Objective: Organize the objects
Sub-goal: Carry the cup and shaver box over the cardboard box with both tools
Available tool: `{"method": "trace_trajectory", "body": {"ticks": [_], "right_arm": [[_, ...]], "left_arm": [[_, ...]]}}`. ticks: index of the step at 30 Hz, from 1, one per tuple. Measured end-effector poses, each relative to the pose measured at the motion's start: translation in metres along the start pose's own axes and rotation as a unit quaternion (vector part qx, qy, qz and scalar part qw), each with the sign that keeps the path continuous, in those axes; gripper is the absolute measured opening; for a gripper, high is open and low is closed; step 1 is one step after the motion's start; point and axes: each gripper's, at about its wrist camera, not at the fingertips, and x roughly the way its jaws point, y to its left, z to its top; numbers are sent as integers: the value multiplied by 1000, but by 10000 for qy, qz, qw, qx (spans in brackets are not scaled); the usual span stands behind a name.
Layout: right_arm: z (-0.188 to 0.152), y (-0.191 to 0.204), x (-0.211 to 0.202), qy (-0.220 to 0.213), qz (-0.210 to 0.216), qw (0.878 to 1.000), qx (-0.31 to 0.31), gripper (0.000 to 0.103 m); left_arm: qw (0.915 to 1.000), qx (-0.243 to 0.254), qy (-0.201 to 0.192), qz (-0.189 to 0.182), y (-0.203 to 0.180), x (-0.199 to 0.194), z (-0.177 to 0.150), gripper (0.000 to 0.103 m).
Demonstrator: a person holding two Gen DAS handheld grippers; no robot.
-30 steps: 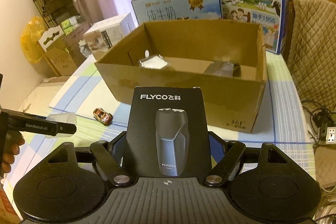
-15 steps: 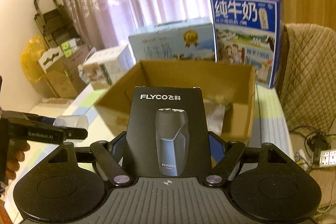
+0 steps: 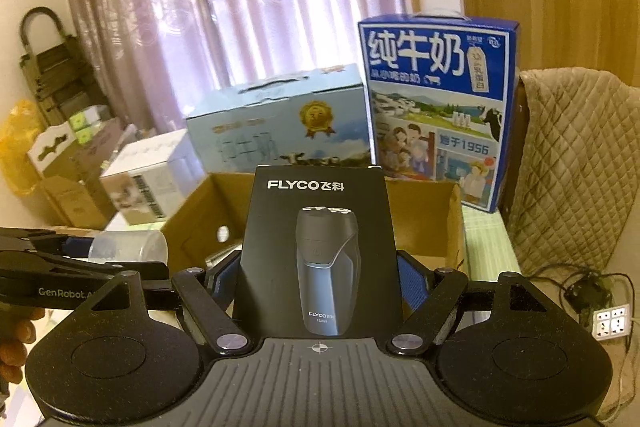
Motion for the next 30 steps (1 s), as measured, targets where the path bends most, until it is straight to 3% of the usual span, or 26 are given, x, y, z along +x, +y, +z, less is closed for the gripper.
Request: {"method": "trace_trajectory", "body": {"ticks": [8, 16, 25, 30], "right_arm": [[2, -13, 45, 383, -715, 9967, 76, 75], [4, -24, 78, 641, -1109, 9916, 167, 75], [11, -32, 97, 630, -1270, 9897, 177, 76], [12, -32, 105, 319, -1426, 9893, 23, 78]], "left_arm": [[9994, 226, 259, -18, -11, 49, 22, 79], [9976, 480, 490, 9, -20, 86, 28, 79], [9967, 560, 593, -25, -25, 108, 34, 79], [9965, 570, 616, -25, -25, 118, 36, 79]]}}
